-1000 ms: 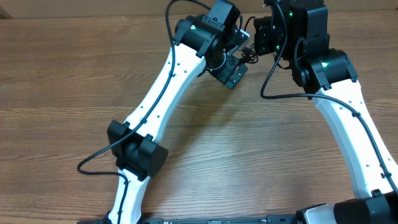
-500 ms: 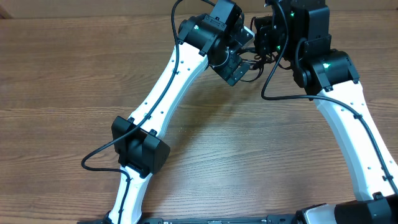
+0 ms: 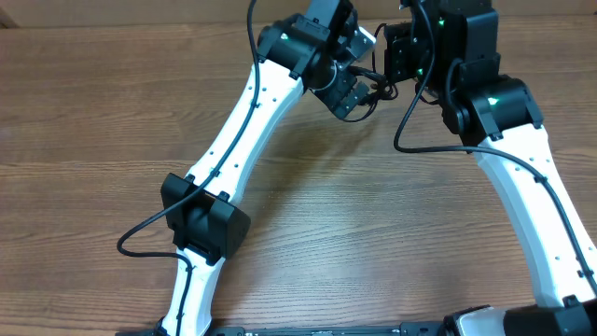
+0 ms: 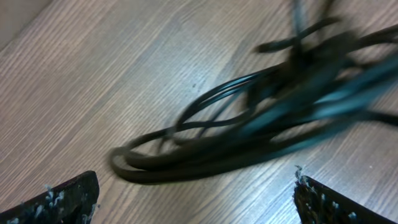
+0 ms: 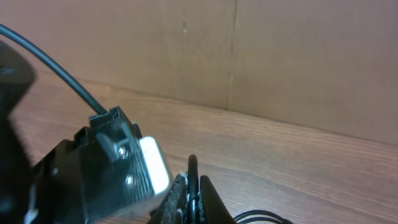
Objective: Untangle cables
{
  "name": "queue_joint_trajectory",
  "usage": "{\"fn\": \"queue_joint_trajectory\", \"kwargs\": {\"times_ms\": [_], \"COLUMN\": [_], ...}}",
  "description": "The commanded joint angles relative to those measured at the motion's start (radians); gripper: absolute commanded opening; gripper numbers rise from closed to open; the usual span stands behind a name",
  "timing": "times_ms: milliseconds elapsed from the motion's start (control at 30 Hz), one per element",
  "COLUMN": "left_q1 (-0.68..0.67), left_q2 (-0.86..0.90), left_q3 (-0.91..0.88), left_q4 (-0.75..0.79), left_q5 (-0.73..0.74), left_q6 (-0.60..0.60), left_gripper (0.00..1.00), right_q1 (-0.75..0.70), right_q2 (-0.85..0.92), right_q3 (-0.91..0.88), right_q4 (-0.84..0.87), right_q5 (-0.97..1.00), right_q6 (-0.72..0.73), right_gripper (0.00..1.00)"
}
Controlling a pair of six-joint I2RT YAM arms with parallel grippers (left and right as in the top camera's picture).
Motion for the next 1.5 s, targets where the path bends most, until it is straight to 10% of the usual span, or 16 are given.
{"fn": "queue_joint_trajectory", "kwargs": {"times_ms": [0, 600, 1133, 1467], "left_q1": [0.026, 0.041, 0.053, 0.103], "left_q2": [-0.046, -0.046, -0.045, -0.045], "left_q3": [0.005, 0.005, 0.005, 0.005], "left_q4": [0.016, 0.205, 0.207, 0.219], "left_q5": [0.035, 0.174, 0.163, 0.268], "left_q6": [0.003, -0.518, -0.71, -1.363], "left_gripper": [1.0, 1.0, 1.0, 1.0], "right_q1": [0.004, 0.004, 0.004, 0.004], "right_q2": [-0.065, -0.066, -0.066, -0.066], "right_q3": [0.016, 0.016, 0.016, 0.016], "right_q4": [0.01, -0.015, -0.016, -0.016], "right_q5": [0.012, 0.011, 0.011, 0.012], "right_q6": [-0.004, -0.003, -0.003, -0.004], "right_gripper": [0.04, 0.04, 0.04, 0.04]}}
